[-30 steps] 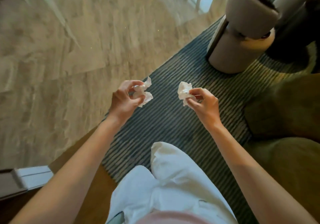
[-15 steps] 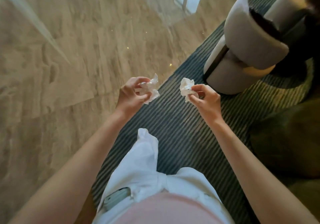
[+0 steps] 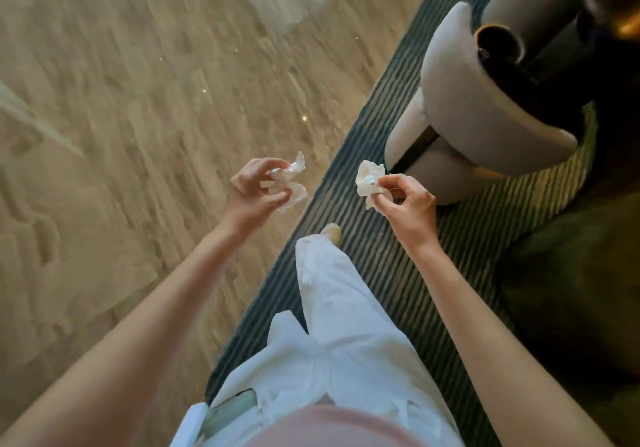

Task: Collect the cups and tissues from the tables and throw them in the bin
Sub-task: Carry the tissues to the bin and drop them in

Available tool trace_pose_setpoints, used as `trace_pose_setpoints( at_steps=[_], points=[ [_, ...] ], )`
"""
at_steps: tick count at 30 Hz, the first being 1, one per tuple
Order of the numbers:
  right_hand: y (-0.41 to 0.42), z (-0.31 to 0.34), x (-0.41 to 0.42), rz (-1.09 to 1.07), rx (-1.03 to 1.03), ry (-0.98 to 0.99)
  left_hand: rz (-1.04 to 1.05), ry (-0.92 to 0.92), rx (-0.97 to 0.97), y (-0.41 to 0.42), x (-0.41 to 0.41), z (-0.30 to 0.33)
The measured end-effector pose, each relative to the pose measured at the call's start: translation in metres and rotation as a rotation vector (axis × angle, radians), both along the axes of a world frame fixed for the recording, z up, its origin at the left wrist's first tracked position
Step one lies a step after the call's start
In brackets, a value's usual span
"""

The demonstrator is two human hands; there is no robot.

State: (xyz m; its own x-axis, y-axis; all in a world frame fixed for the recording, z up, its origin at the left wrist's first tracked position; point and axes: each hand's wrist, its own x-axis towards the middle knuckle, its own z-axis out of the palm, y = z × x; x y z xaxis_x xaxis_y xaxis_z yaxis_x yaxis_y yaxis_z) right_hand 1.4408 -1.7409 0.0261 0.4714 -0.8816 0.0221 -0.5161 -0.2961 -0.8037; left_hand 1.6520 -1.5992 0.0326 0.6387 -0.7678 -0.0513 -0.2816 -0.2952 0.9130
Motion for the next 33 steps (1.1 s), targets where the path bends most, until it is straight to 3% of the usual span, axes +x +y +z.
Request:
trace_pose_setpoints(
  at_steps=[11, 17, 28, 33],
  points=[
    [-0.243, 0.020, 0.116, -0.121, 0.043, -0.062, -0.168, -0.082, -0.040, -0.263, 0.122, 0.026],
    [-0.347, 0.014, 0.163, -0.135, 0.052, -0.065, -0.211, -0.039, -0.055, -0.379, 0.172, 0.022],
    [-0.567, -0.002, 0.263, -0.376, 0.029, -0.075, -0.383, 0.039, -0.043, -0.647, 0.309, 0.003],
    [-0.645, -0.002, 0.285, -0.487, 0.074, -0.064, -0.524, 0.016, 0.011, -0.764, 0.330, 0.001]
  ],
)
